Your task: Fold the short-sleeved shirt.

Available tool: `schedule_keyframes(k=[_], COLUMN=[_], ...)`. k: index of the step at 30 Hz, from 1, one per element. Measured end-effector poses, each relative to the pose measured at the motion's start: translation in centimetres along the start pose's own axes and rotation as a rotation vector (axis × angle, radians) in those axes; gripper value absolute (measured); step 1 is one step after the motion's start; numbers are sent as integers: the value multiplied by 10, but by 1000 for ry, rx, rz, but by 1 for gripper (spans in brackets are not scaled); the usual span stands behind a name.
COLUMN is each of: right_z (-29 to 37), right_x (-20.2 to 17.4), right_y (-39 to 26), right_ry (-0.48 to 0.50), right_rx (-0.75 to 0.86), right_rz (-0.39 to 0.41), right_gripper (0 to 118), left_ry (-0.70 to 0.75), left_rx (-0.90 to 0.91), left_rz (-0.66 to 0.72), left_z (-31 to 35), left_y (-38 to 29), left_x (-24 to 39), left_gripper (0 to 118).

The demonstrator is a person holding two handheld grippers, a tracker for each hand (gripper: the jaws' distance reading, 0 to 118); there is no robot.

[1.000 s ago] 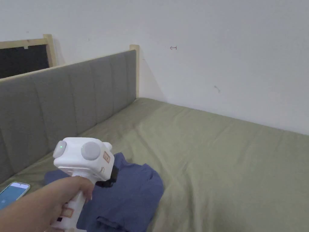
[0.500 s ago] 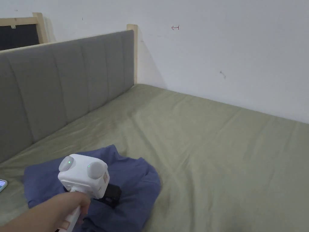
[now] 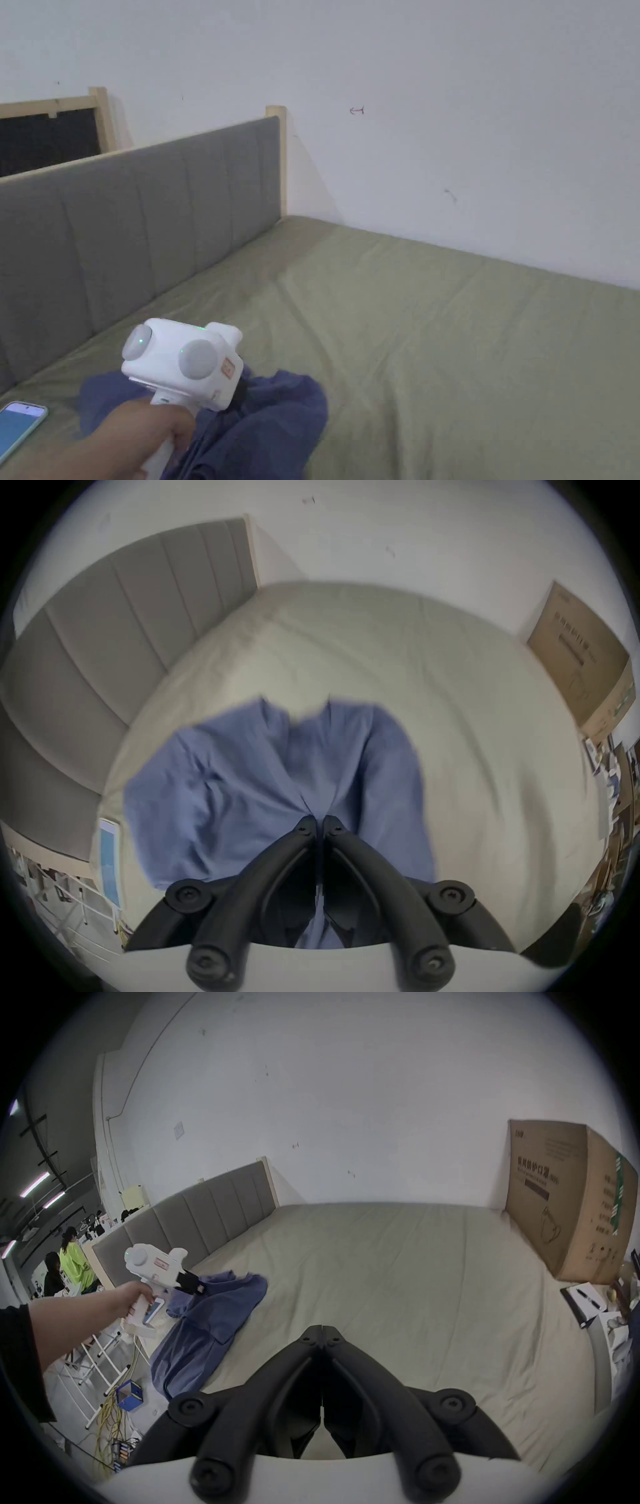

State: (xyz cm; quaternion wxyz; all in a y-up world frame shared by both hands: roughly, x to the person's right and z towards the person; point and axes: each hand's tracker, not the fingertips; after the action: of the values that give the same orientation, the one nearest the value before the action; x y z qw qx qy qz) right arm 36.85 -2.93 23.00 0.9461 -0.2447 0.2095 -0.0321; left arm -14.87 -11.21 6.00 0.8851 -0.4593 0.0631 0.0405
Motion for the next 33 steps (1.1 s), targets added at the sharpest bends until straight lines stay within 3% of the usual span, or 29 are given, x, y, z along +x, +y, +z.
schedule_keyframes(k=[7,11,17,22,25,31,33], right_z=[56,86,127,156,171,175,168], right_x=[16,29,54,78,95,132,142], right_y=[7,10,10,2,-6,-36,-49], right_ry=[-26,-52,-110,-159,-207,-286,-293], right_rx=[105,164,249,285,306,249,217], right_rz=[-51,-91,-129,-163,-173,-250,-267], right_gripper=[0,0,0,0,0,0,0], left_ry=[-54,-210,-430,-670,-673,-694,-591], left_rx=[293,440,608,532,461,49,-54], left_rz=[21,-38,-297,-392,-505,-510,-518], left_z=[184,295,396,383,334,139,81], left_y=[53,73,79,67,45,-22,-51], left_x=[13,65,188,302,378,482,502], left_gripper=[0,0,0,0,0,0,0])
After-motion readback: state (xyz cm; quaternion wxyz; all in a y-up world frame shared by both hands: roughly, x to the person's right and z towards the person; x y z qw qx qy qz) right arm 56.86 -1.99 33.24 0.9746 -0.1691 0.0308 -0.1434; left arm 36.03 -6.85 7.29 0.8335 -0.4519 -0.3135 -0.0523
